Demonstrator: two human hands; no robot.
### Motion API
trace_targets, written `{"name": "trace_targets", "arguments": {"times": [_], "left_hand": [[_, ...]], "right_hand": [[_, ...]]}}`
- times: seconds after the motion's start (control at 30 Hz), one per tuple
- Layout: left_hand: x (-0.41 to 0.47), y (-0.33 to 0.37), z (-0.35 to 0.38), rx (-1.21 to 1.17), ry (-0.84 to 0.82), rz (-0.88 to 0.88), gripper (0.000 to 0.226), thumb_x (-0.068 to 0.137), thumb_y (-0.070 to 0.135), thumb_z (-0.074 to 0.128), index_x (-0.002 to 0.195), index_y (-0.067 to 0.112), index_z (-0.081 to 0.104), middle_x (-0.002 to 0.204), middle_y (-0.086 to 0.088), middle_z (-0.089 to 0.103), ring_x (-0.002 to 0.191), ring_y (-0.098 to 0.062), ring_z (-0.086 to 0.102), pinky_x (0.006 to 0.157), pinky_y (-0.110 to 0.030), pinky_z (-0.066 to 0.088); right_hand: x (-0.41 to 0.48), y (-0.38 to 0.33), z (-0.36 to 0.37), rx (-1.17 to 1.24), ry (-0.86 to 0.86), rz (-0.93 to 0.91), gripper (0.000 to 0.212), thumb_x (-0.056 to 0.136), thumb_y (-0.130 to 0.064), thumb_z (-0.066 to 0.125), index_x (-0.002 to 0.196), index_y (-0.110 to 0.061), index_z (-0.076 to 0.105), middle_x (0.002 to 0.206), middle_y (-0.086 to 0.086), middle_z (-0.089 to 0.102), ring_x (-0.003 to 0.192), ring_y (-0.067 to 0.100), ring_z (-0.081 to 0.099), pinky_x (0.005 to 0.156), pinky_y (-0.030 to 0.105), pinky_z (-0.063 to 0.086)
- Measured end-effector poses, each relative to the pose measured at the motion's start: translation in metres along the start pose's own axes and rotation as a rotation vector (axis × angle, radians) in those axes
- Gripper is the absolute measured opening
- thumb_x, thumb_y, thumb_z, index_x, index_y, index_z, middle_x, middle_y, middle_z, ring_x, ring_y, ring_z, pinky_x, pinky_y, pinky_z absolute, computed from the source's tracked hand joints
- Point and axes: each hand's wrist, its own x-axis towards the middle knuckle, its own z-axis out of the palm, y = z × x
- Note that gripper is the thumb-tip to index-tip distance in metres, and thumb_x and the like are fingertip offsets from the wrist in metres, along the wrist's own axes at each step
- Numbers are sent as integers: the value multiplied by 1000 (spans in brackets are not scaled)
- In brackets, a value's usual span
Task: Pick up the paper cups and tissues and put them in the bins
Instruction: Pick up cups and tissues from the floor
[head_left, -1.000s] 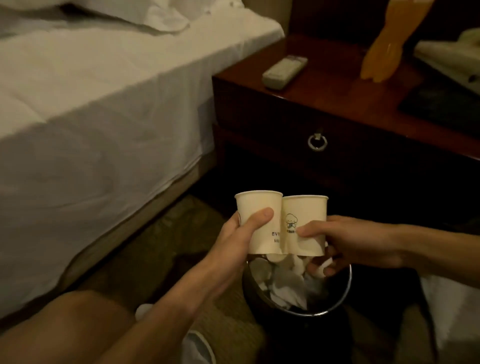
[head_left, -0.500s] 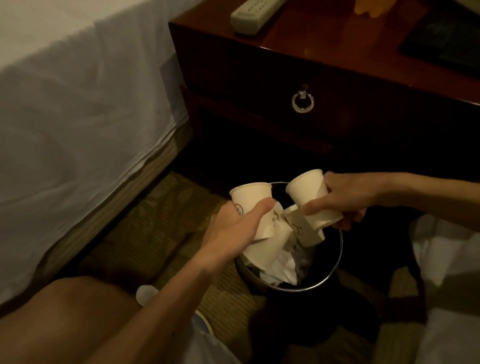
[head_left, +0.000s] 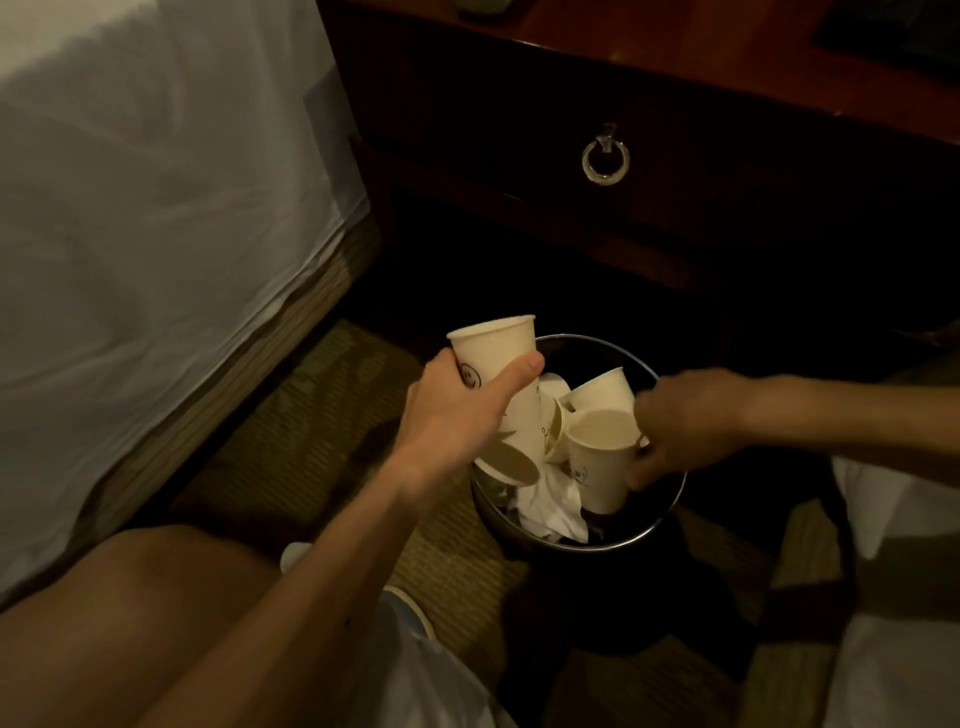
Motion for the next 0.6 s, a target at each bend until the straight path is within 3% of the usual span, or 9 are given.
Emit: {"name": "trace_targets", "arguments": {"times": [0.1,0.17,0.27,0.37,0.47,0.53,0.6], "left_hand": [[5,9,7,41,-20,85,62,74,61,74,125,30,57,109,12,65,93,-3,65,62,-18,55],[14,20,11,77,-12,141,60,75,62,72,123,30,56,107,13,64,94,-4,64,63,-19,54],[36,32,17,224,-28,259,62,73,59,75,124,30,55,111,9,62,102,-9,60,78,-29,53],[54,29,27,430,-148,317,71,74,49,80,136,33,50,121,0,58,117,-22,52,96,-44,49],[69,22,40,608,-198,367,87,75,42,81,148,29,37,132,-4,54,127,-24,43,106,-44,41],[76,18,45,639,-227,383,92,74,36,84,148,25,30,134,-5,54,127,-23,46,102,-41,43],[82,11,47,653,-256,422,79,73,34,84,137,24,38,125,-3,58,114,-21,54,87,-35,46]], "right_hand": [[-5,19,-39,474,222,-20,77,56,-82,57,106,-24,58,85,-11,60,70,7,60,56,19,44],[-7,27,-53,861,309,-106,86,49,-78,59,121,-31,50,96,-11,63,75,8,67,55,15,47],[-3,31,-56,1126,367,-130,104,51,-81,59,142,-35,38,108,-10,61,84,8,69,59,18,52],[10,34,-49,1109,509,-135,85,66,-79,55,138,-37,40,107,-12,63,82,2,68,57,13,50],[27,36,-24,868,577,-77,50,94,-49,54,140,-36,39,114,-5,67,86,3,64,68,18,51],[36,36,-5,825,494,-56,52,100,-38,50,147,-38,29,119,-3,67,100,13,63,82,30,53],[42,35,6,847,421,-66,55,102,-37,45,151,-38,21,125,-3,64,109,17,62,89,32,52]]}}
